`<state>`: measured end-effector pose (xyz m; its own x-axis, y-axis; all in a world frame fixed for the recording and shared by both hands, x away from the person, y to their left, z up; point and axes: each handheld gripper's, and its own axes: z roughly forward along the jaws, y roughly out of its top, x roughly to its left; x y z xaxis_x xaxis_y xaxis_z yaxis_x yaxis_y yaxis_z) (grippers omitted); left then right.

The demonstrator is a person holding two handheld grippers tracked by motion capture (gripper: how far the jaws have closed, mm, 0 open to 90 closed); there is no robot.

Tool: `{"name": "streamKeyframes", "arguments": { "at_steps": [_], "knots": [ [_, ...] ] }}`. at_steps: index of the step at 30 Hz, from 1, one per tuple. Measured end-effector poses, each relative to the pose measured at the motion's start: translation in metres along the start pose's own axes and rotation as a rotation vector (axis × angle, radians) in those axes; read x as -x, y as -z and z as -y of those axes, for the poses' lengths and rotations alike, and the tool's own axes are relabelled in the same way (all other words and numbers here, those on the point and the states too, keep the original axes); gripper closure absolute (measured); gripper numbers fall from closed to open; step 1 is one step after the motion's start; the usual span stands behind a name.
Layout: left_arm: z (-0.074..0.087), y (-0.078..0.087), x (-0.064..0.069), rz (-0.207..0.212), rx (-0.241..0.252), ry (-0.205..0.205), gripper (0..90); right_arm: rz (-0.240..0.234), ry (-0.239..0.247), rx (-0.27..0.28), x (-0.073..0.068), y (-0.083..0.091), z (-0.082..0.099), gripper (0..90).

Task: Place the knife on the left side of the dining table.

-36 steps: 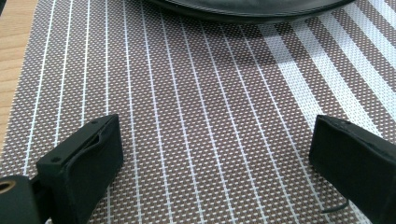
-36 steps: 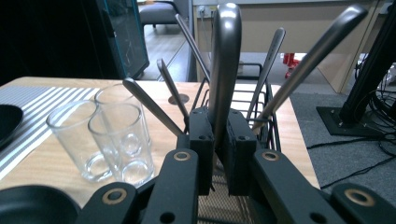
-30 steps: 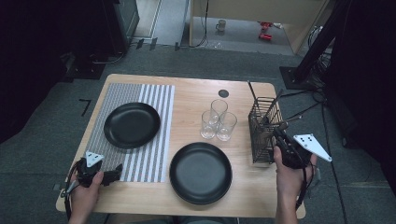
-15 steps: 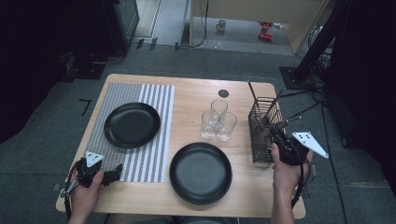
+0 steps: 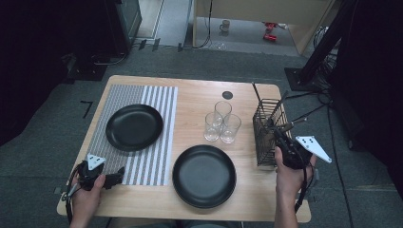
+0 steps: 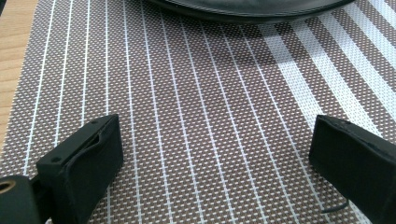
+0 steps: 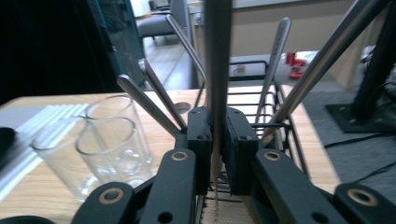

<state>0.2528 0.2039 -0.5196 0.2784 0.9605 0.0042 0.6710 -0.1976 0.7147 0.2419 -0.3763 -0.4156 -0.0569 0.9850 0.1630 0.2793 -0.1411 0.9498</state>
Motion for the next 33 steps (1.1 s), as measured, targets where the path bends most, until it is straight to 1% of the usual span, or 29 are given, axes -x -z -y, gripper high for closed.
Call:
{"name": "streamKeyframes", "arguments": {
  "at_steps": [3, 6, 7, 10, 16, 24, 29, 33],
  "knots": [
    [0.000, 0.000, 0.000, 0.000, 0.000, 0.000, 3.1, 0.016, 0.007, 0.008, 0.000, 0.003, 0.001, 84.3],
    [0.000, 0.000, 0.000, 0.000, 0.000, 0.000, 3.1, 0.016, -0.001, 0.020, 0.001, 0.005, 0.003, 84.4],
    [0.000, 0.000, 0.000, 0.000, 0.000, 0.000, 3.1, 0.007, -0.010, 0.019, 0.002, 0.008, 0.003, 84.3],
    [0.000, 0.000, 0.000, 0.000, 0.000, 0.000, 3.1, 0.012, -0.001, 0.021, 0.002, 0.012, 0.001, 84.4],
    [0.000, 0.000, 0.000, 0.000, 0.000, 0.000, 3.1, 0.006, 0.018, 0.034, 0.000, 0.023, -0.011, 84.3],
    [0.000, 0.000, 0.000, 0.000, 0.000, 0.000, 3.1, -0.015, 0.038, 0.072, -0.006, 0.041, -0.030, 84.3],
    [0.000, 0.000, 0.000, 0.000, -0.001, 0.000, 3.1, -0.027, 0.047, 0.082, -0.008, 0.049, -0.041, 84.3],
    [0.000, 0.000, 0.000, 0.000, 0.000, 0.000, 3.1, -0.040, 0.058, 0.085, -0.010, 0.056, -0.046, 84.3]
  ]
}}
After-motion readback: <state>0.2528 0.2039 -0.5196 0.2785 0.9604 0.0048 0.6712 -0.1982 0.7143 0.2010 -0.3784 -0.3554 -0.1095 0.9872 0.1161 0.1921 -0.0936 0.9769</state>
